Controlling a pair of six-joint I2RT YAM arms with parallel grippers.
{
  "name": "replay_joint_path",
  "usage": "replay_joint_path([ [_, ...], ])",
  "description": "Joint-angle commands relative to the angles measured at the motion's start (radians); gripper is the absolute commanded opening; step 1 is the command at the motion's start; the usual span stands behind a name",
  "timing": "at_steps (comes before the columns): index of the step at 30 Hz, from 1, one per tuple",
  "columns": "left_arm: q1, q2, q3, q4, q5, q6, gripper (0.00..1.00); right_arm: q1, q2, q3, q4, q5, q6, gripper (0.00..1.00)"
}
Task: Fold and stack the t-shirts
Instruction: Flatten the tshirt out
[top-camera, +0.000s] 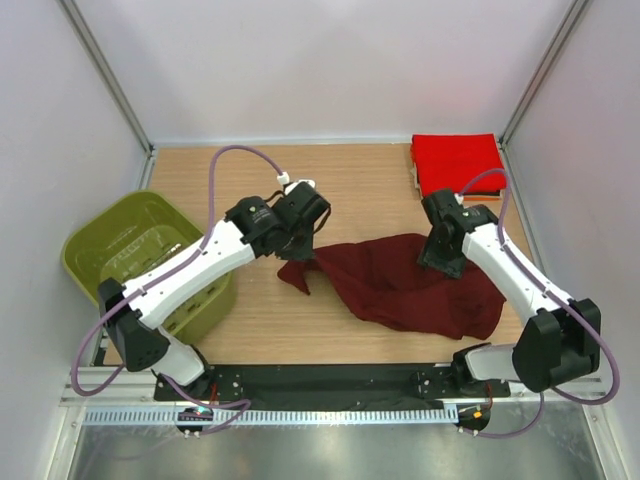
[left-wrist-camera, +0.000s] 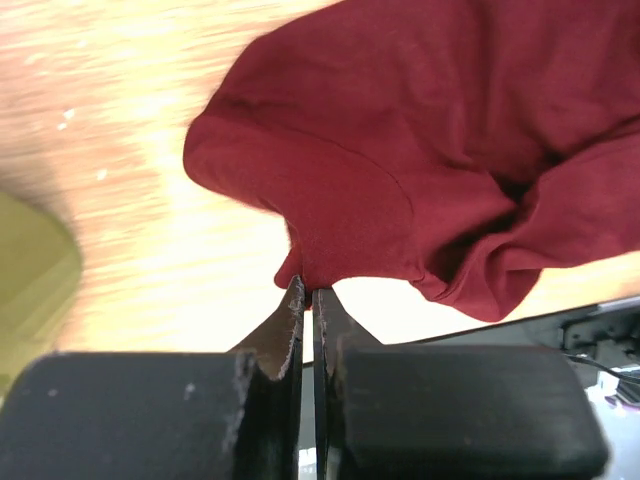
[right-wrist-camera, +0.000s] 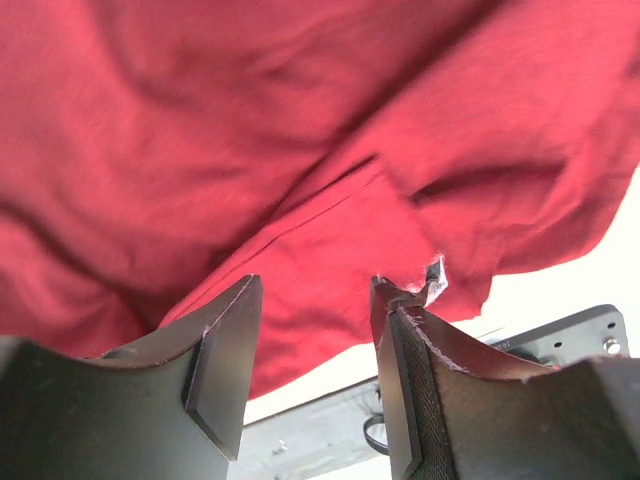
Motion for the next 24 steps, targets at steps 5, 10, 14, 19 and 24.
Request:
replay_joint_path([
  [5, 0.064, -0.047, 0.02, -0.034, -0.008, 0.014, 0.0, -0.151, 0.08, -0.009, 0.039, 0.012, 0.019, 0.52],
  [10, 0.078, -0.064, -0.023, -0.005, 0.002, 0.008, 0.0, -0.188, 0.129, -0.05, 0.094, 0.004, 0.021, 0.5],
  [14, 0.083, -0.08, -0.05, 0.016, 0.016, 0.004, 0.0, -0.189, 0.156, -0.073, 0.148, -0.028, 0.0, 0.5],
  [19, 0.084, -0.089, -0.077, 0.033, 0.031, -0.001, 0.0, -0.189, 0.164, -0.148, 0.245, -0.097, -0.024, 0.49],
  [24, 0.086, -0.089, -0.081, 0.036, 0.037, -0.001, 0.0, -0.189, 0.152, -0.216, 0.321, -0.099, -0.062, 0.48],
])
